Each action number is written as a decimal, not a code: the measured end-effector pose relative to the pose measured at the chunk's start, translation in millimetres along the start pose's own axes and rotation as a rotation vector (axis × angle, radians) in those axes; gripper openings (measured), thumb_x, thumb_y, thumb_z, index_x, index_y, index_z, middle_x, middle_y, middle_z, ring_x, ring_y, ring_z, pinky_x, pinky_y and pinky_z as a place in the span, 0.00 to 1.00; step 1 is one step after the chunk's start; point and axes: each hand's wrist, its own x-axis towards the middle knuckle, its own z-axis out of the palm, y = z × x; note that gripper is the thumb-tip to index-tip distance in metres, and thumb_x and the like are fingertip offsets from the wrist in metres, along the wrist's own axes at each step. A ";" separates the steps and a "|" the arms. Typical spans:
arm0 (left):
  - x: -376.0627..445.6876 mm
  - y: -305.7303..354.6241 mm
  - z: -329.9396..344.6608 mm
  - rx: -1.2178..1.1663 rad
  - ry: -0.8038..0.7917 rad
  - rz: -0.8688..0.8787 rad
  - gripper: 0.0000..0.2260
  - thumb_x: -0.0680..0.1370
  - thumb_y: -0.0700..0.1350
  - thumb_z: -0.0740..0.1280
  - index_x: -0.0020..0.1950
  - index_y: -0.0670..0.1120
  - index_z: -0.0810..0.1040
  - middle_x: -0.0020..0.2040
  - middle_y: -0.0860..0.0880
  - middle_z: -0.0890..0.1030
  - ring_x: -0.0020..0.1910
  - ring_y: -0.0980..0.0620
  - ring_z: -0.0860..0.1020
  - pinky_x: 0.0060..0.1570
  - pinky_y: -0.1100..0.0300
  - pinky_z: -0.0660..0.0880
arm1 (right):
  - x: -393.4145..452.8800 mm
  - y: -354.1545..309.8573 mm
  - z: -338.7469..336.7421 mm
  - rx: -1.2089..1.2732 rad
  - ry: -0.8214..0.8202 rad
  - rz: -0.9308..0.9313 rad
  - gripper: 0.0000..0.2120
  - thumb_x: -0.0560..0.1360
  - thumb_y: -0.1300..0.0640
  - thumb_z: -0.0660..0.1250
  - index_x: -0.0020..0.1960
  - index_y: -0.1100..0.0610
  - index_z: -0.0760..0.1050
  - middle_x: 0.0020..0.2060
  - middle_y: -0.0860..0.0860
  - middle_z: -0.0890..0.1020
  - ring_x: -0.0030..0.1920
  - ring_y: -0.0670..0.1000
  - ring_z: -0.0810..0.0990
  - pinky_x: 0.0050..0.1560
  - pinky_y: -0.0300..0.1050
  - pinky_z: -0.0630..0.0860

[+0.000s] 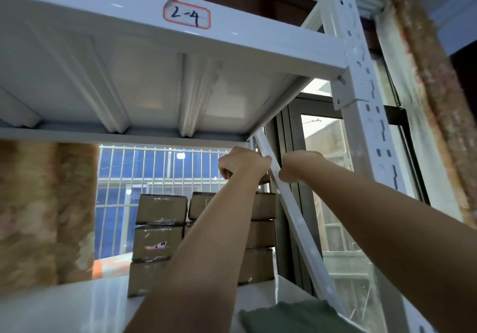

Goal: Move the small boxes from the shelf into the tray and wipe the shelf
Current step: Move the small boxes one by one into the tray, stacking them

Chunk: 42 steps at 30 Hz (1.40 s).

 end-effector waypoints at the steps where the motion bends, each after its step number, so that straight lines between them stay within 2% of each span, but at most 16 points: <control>1: -0.7 -3.8 -2.5 -0.020 0.026 0.006 0.31 0.76 0.64 0.57 0.65 0.40 0.69 0.60 0.44 0.75 0.56 0.43 0.76 0.50 0.54 0.72 | -0.8 -5.0 -1.9 0.004 0.000 -0.008 0.19 0.79 0.54 0.56 0.67 0.58 0.68 0.59 0.55 0.76 0.59 0.57 0.76 0.63 0.53 0.73; 4: -3.8 -15.5 -8.7 0.050 0.127 0.053 0.32 0.74 0.68 0.56 0.62 0.41 0.72 0.57 0.44 0.76 0.57 0.44 0.75 0.49 0.55 0.70 | -6.9 -20.3 -5.1 0.030 -0.009 -0.029 0.21 0.79 0.53 0.54 0.71 0.57 0.65 0.63 0.55 0.74 0.61 0.57 0.75 0.63 0.53 0.72; 8: -13.2 -37.2 -18.7 0.092 0.176 0.106 0.35 0.73 0.70 0.57 0.64 0.41 0.71 0.62 0.41 0.74 0.62 0.43 0.71 0.56 0.55 0.67 | -13.8 -37.1 -4.9 0.077 -0.030 -0.069 0.22 0.77 0.55 0.56 0.70 0.54 0.66 0.65 0.54 0.73 0.64 0.57 0.73 0.64 0.54 0.72; 11: -26.1 -61.9 -23.5 0.085 0.242 0.115 0.37 0.72 0.70 0.59 0.64 0.39 0.71 0.63 0.39 0.73 0.63 0.42 0.70 0.58 0.54 0.67 | -21.3 -50.3 -3.8 0.126 -0.001 -0.104 0.22 0.77 0.56 0.56 0.71 0.55 0.67 0.67 0.53 0.72 0.66 0.57 0.72 0.64 0.52 0.71; 17: -66.0 -96.7 -39.3 0.194 0.410 0.184 0.35 0.74 0.67 0.60 0.66 0.38 0.69 0.62 0.39 0.73 0.62 0.41 0.69 0.58 0.52 0.66 | -51.7 -65.0 -11.3 0.257 -0.011 -0.212 0.19 0.77 0.55 0.56 0.66 0.58 0.70 0.63 0.55 0.76 0.63 0.59 0.75 0.63 0.51 0.72; 22: -103.0 -112.5 -52.1 0.262 0.444 0.228 0.35 0.75 0.65 0.59 0.70 0.39 0.63 0.63 0.40 0.71 0.61 0.41 0.68 0.59 0.52 0.63 | -84.7 -69.9 -8.7 0.331 0.028 -0.312 0.23 0.77 0.51 0.58 0.69 0.58 0.64 0.65 0.58 0.72 0.65 0.60 0.72 0.62 0.51 0.70; 26: -143.3 -124.0 -58.9 0.274 0.464 0.140 0.36 0.75 0.65 0.59 0.72 0.39 0.61 0.64 0.40 0.69 0.61 0.41 0.68 0.59 0.51 0.64 | -118.4 -75.8 -6.9 0.371 0.029 -0.411 0.23 0.77 0.51 0.58 0.69 0.58 0.64 0.64 0.59 0.72 0.64 0.61 0.72 0.63 0.54 0.71; 30: -177.5 -150.8 -75.0 0.284 0.420 -0.006 0.38 0.73 0.63 0.65 0.73 0.39 0.59 0.65 0.40 0.68 0.63 0.41 0.67 0.60 0.51 0.65 | -155.0 -95.7 -11.3 0.444 -0.045 -0.563 0.23 0.76 0.52 0.58 0.70 0.56 0.64 0.64 0.57 0.73 0.64 0.60 0.73 0.63 0.54 0.71; 33: -194.6 -170.4 -94.3 0.166 0.414 -0.199 0.40 0.68 0.59 0.72 0.71 0.39 0.60 0.66 0.40 0.67 0.66 0.41 0.67 0.61 0.51 0.66 | -175.3 -113.9 -16.7 0.528 -0.081 -0.650 0.26 0.77 0.52 0.57 0.74 0.57 0.57 0.67 0.60 0.70 0.65 0.62 0.70 0.63 0.55 0.71; 37: -212.6 -197.7 -121.7 0.058 0.391 -0.535 0.43 0.65 0.60 0.73 0.71 0.40 0.62 0.68 0.41 0.64 0.69 0.41 0.63 0.66 0.49 0.62 | -206.8 -140.8 -28.2 0.528 -0.095 -0.766 0.30 0.77 0.54 0.58 0.76 0.54 0.52 0.71 0.59 0.64 0.69 0.63 0.67 0.64 0.56 0.69; 40: -231.6 -221.4 -137.2 0.161 0.359 -0.597 0.39 0.68 0.57 0.72 0.71 0.39 0.62 0.69 0.41 0.62 0.70 0.42 0.61 0.67 0.51 0.62 | -235.8 -164.2 -36.5 0.568 -0.047 -0.879 0.32 0.76 0.56 0.58 0.77 0.48 0.50 0.69 0.58 0.68 0.66 0.62 0.70 0.61 0.55 0.71; 42: -242.9 -237.4 -148.7 0.196 0.359 -0.640 0.35 0.70 0.57 0.71 0.70 0.41 0.65 0.68 0.42 0.61 0.69 0.43 0.61 0.65 0.52 0.63 | -253.9 -179.4 -46.6 0.612 -0.041 -0.906 0.32 0.76 0.56 0.59 0.77 0.48 0.51 0.68 0.56 0.69 0.65 0.60 0.72 0.59 0.52 0.71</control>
